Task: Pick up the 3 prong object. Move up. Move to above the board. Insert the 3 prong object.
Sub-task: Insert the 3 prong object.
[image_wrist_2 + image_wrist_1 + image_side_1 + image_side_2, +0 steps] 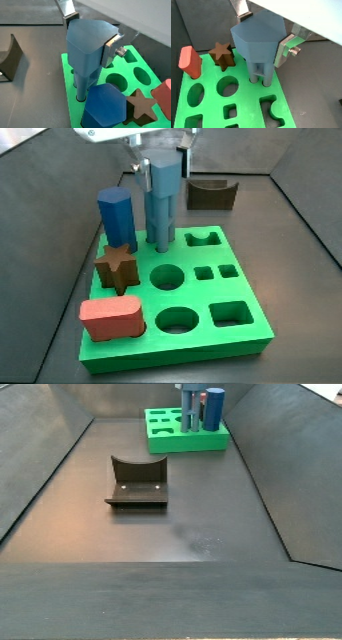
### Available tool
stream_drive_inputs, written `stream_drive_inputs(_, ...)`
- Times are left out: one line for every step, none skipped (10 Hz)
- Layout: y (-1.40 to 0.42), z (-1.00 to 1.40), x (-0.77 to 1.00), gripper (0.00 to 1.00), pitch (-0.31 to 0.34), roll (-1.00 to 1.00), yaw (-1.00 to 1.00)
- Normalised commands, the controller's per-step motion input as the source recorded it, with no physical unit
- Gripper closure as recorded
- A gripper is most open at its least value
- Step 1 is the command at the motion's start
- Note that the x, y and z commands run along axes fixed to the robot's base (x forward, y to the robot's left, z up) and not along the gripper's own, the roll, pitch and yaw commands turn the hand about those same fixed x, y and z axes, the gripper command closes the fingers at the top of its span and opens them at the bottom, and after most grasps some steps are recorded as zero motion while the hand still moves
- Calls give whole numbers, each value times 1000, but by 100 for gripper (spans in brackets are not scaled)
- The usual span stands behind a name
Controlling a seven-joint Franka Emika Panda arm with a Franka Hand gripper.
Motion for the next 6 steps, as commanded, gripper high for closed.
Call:
stream_drive_inputs(-26, -434, 203, 100, 0, 54, -229)
stream_drive_inputs(-17, -529, 251, 100, 1, 87, -206)
stream_drive_inputs(0, -463, 297, 100, 27, 104, -143)
stream_drive_inputs(0, -431, 274, 100, 59, 161, -143)
stream_drive_inputs(0, -326, 166, 100, 59, 161, -103)
stream_drive_inputs(0, 0, 0, 100, 0, 0, 0)
